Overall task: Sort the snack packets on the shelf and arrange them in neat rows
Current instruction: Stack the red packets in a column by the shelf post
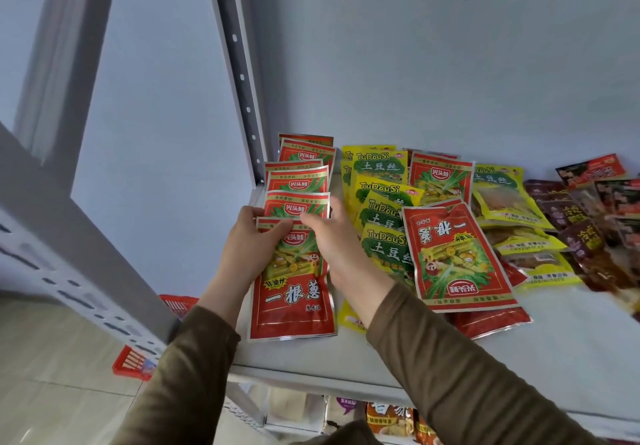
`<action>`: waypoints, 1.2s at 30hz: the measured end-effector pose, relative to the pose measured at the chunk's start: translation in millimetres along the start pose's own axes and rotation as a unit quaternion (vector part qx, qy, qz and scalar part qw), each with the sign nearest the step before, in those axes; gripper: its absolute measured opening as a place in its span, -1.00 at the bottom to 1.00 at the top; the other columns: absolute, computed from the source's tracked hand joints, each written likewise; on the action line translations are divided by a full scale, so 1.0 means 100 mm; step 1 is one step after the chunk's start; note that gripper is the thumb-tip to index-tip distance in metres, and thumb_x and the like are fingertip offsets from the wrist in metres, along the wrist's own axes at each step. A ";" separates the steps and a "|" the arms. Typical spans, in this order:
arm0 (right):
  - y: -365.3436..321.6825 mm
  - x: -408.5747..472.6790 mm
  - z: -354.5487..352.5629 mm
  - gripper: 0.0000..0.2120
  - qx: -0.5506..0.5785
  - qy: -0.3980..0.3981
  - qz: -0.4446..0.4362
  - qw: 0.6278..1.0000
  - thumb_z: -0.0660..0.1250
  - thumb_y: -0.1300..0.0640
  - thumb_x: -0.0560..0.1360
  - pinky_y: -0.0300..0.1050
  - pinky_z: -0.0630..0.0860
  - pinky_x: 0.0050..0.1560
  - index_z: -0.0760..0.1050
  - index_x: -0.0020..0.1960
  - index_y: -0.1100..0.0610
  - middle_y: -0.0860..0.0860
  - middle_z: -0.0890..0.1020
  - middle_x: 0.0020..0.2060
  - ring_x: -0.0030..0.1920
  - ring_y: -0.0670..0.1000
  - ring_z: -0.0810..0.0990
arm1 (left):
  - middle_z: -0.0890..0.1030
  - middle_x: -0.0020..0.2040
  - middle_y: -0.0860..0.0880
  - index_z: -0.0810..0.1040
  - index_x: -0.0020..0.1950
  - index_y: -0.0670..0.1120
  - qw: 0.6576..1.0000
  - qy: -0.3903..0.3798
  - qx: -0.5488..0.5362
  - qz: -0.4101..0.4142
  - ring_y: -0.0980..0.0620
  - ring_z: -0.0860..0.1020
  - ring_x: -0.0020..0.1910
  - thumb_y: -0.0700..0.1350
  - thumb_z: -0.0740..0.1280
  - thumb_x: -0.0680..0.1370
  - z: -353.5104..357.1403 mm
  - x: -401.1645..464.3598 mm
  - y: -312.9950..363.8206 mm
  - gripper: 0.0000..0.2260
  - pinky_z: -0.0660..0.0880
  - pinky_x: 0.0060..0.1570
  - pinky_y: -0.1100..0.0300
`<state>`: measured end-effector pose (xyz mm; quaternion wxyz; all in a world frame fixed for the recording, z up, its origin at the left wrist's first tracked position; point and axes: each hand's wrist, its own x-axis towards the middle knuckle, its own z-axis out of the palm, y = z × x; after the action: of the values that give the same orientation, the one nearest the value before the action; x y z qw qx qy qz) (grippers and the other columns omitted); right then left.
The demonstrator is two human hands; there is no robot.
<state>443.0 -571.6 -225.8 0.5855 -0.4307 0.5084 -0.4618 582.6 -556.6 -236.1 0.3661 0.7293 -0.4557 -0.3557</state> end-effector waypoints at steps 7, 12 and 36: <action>-0.18 0.16 -0.08 -0.86 0.069 0.022 0.026 0.997 0.32 0.08 0.62 -0.10 0.65 -0.28 0.49 0.16 0.04 0.06 0.72 -0.01 -0.12 0.05 0.76 | 0.44 0.29 0.11 0.03 0.64 0.08 0.998 0.021 -0.060 0.006 0.20 0.64 -0.31 0.29 0.39 0.54 -0.02 0.20 0.08 -0.18 0.57 -0.39 0.25; -0.35 0.41 -0.05 -0.57 0.056 0.027 0.074 0.995 0.19 -0.14 0.66 -0.01 0.67 -0.14 0.53 0.27 0.18 0.13 0.73 0.03 -0.06 0.13 0.75 | 0.71 0.17 -0.07 0.42 0.48 0.00 0.989 -0.066 -0.117 -0.053 -0.06 0.74 -0.04 0.43 0.10 0.60 0.01 0.51 0.29 -0.35 0.69 0.00 -0.03; -0.12 0.02 -0.09 -0.70 0.134 -0.035 0.119 0.983 0.24 -0.03 0.66 0.08 0.65 0.01 0.50 0.32 0.08 0.11 0.72 0.05 0.02 0.13 0.73 | 0.55 0.07 0.34 0.11 0.47 0.40 0.995 -0.044 -0.002 0.090 0.27 0.70 -0.14 0.45 0.31 0.40 0.01 -0.29 -0.16 -0.30 0.62 -0.27 0.24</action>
<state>433.3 -576.5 -215.8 0.7062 -0.3009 0.4686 -0.4372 578.2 -524.9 -245.1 0.3778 0.6682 -0.5346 -0.3534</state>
